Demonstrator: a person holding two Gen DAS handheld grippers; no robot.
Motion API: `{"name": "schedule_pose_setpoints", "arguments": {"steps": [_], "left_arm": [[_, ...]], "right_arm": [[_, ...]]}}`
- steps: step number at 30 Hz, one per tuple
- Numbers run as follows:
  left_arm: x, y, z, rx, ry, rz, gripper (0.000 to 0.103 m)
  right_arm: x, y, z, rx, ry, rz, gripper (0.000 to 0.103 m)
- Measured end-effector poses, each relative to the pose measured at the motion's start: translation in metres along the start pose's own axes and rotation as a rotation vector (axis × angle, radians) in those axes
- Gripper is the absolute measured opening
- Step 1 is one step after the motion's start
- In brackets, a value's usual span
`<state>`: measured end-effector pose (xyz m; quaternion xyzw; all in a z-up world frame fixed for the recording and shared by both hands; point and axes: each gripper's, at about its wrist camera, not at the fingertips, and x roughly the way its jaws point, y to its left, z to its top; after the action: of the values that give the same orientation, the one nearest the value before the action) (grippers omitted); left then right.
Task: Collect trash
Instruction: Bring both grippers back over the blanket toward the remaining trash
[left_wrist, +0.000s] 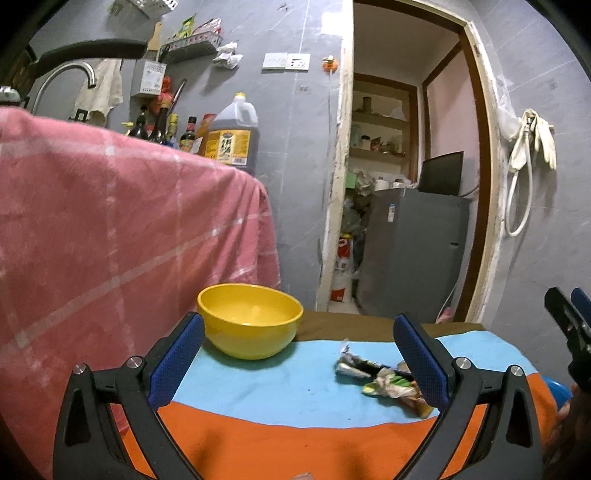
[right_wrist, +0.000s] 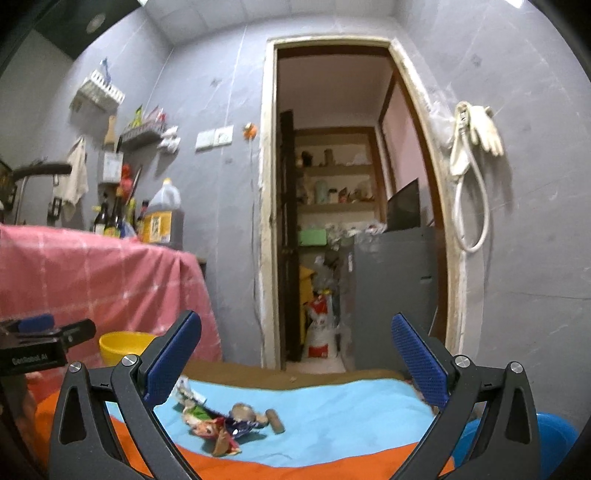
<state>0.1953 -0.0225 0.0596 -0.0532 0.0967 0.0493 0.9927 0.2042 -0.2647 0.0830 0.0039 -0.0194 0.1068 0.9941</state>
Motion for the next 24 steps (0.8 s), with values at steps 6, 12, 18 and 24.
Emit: {"name": "schedule_pose_setpoints", "arguments": {"steps": [6,12,18,24], "left_arm": [[0.012,0.008,-0.009,-0.016,0.048,-0.006,0.100],[0.030,0.009,-0.013,-0.027,0.145,-0.053,0.100],[0.054,0.006,-0.019,-0.021,0.271,-0.073,0.100],[0.074,-0.002,-0.029,-0.007,0.381,-0.121,0.099]], "right_arm": [[0.014,0.010,-0.013,-0.055,0.097,0.033,0.103],[0.033,0.016,-0.030,-0.095,0.245,0.039,0.103],[0.047,0.008,-0.041,-0.054,0.391,0.069,0.103],[0.061,-0.003,-0.058,0.003,0.543,0.097,0.103]]}}
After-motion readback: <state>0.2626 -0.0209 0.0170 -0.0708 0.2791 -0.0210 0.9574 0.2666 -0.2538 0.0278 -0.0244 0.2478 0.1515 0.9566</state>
